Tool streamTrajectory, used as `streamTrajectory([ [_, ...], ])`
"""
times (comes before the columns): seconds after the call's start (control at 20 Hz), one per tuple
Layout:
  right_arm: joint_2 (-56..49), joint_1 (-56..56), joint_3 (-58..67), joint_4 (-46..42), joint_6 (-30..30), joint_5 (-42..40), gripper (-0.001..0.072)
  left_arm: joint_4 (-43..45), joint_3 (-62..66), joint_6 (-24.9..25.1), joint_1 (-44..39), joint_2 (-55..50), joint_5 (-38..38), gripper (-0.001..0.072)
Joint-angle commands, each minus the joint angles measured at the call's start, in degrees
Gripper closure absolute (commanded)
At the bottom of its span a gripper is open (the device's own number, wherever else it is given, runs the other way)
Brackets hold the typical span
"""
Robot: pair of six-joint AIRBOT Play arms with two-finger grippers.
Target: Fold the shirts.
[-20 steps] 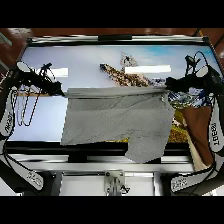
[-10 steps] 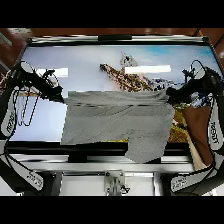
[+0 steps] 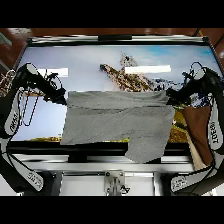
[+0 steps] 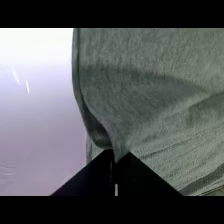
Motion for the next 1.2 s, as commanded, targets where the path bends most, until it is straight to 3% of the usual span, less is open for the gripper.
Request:
streamTrajectory([
  [0.0, -0.1, 0.0, 0.0, -0.2, 1.6, -1.2, 0.0657, 0.0, 0.0, -0.4, -0.7, -0.7, -0.1, 0.0678],
  [0.4, -2.4, -0.1, 0.0, -1.0, 1.8, -1.2, 0.0657, 0.5, 0.0, -0.4, -0.6, -1.6, -2.1, 0.0678],
  [0.75, -2.4, -0.1, 0.0, -2.2, 2.9, -2.8, 0.0648, 0.6, 0.0, -3.0, -1.3, -3.3, -8.7, 0.0674],
  [0.8, -2.4, 0.0, 0.0, -2.2, 2.9, -2.7, 0.0647, 0.5, 0.0, -3.6, -1.5, -4.0, -9.2, 0.0644],
  [0.85, -2.4, -0.1, 0.0, -2.1, 2.9, -2.7, 0.0578, 0.3, 0.0, -3.8, -1.6, -4.5, -9.1, 0.0519],
  [0.9, -2.4, -0.1, 0.1, -2.0, 2.9, -2.7, 0.0421, 0.4, 0.0, -3.8, -1.6, -4.6, -8.9, 0.0306],
  [0.95, -2.4, -0.1, 0.3, -1.9, 2.4, -2.3, 0.0321, 0.5, 0.0, -3.8, -1.4, -4.4, -8.4, 0.0286],
  [1.15, -1.7, -0.1, 5.4, -3.8, -2.8, 6.7, 0.0310, 0.5, 4.0, -3.8, 1.3, -1.9, -9.3, 0.0287],
])
